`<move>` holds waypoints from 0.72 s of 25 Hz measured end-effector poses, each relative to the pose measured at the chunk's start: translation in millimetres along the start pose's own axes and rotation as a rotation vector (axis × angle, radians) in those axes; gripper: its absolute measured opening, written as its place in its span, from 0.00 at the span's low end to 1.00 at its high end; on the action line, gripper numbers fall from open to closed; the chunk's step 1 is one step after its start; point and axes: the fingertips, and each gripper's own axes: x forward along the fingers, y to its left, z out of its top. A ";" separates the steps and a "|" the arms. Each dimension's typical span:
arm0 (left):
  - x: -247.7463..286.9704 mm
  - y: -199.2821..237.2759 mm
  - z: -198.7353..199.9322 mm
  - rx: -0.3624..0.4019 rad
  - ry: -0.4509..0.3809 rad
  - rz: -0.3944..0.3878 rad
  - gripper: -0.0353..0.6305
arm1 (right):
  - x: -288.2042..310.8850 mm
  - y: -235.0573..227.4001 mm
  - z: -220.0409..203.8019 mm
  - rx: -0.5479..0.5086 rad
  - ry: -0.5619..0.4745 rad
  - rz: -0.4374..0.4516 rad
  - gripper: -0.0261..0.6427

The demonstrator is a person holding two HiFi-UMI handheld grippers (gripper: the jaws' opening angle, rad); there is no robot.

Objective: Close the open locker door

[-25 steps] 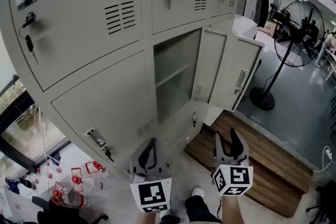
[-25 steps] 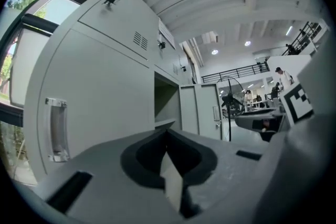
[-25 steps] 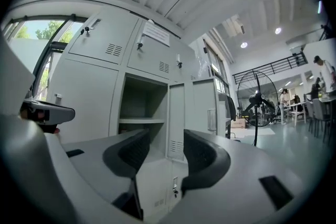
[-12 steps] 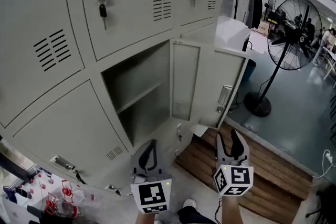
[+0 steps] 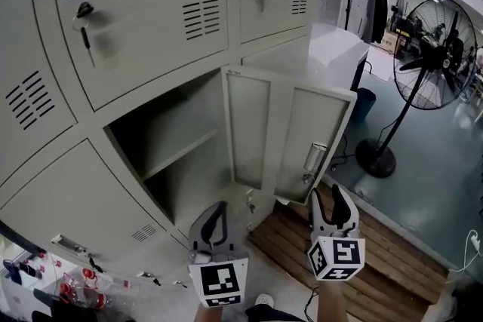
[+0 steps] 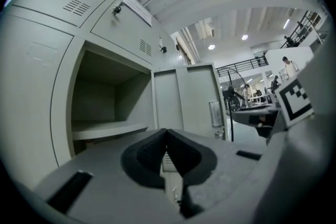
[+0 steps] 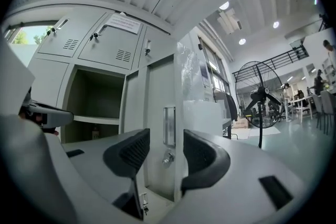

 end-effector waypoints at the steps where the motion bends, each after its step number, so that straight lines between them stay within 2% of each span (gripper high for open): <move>1: 4.8 -2.1 -0.4 0.000 0.002 0.004 0.06 | 5.2 -3.6 -0.7 0.000 -0.002 0.004 0.33; 18: 43.5 -4.4 -12.2 0.000 0.037 0.088 0.06 | 63.1 -27.5 -18.2 0.014 0.020 0.073 0.33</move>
